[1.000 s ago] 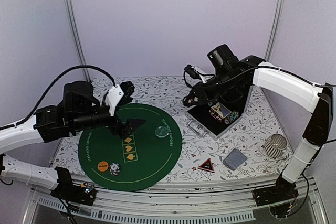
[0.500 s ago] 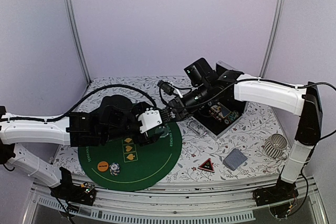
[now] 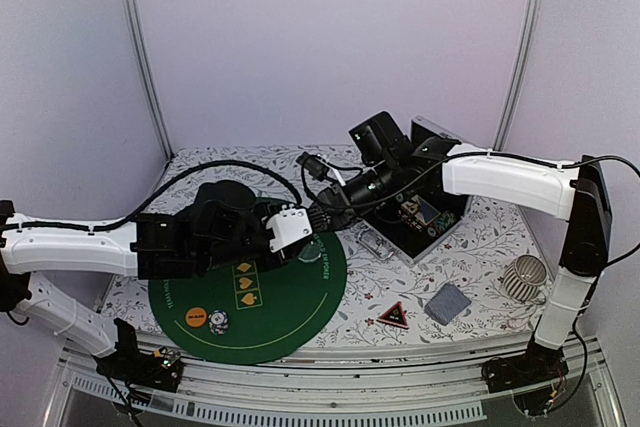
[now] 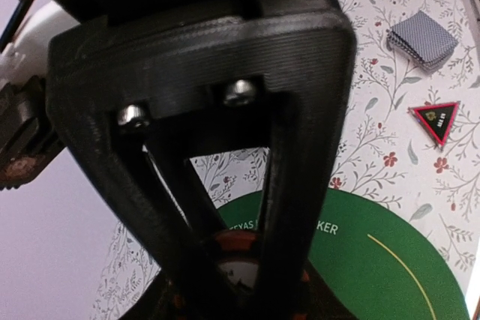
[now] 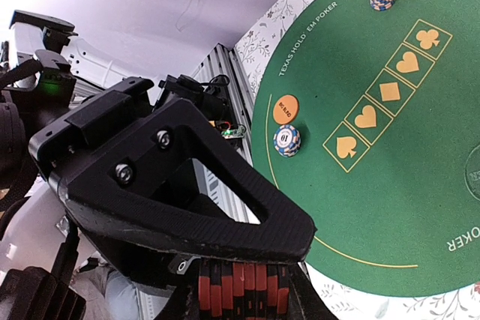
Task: Distribute texas hold em gaming equipment
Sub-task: Pass from the right arm to the left, then place the poker chips pile at the big blind area.
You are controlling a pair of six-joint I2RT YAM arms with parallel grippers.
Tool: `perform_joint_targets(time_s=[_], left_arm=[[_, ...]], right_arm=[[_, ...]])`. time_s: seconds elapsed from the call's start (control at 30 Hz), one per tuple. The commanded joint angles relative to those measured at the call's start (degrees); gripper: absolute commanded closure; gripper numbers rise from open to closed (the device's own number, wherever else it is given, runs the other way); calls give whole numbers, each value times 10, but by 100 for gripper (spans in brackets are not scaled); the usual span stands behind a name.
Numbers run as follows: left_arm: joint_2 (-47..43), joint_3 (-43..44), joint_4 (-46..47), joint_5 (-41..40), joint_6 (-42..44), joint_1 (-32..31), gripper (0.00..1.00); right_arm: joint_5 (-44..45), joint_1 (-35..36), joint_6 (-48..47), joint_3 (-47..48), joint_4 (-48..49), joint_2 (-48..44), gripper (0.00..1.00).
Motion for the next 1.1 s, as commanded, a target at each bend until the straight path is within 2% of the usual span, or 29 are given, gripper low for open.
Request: perform_joint_targets(time_s=[0.0,0.03,0.2,0.23,0.37,0.53,0.73,0.87,0.97,1.07], left_arm=[[-12,21,12,26,-13,-1,86],[-15,22,12,29,-15,-1,99],[-24,15,12,46,-38,0,100],[-22,15,8,46,-41,0,100],[-18,33,-33,31,-82,4,100],[-25,16,-64,65,-120,14,100],[-29,21,-120,80,-169,26,100],[-32,-4,-136,83,-266,70,100],[-33,-27,-149,79,-367,118,100],[-40,-58,-145,58,-425,152,100]], right_arm=[[-15,5,0,-12,27,-2,98],[-12,5,1,-15,28,-3,98],[1,5,-3,-16,28,-3,97],[4,4,-4,-13,27,0,94],[32,3,-7,-9,25,6,63],[39,-2,-12,-12,24,8,44],[56,-10,-23,-12,24,-9,26],[91,-30,-38,-26,25,-23,0],[109,-59,-41,-37,24,-36,1],[140,-85,-53,-49,24,-51,1]])
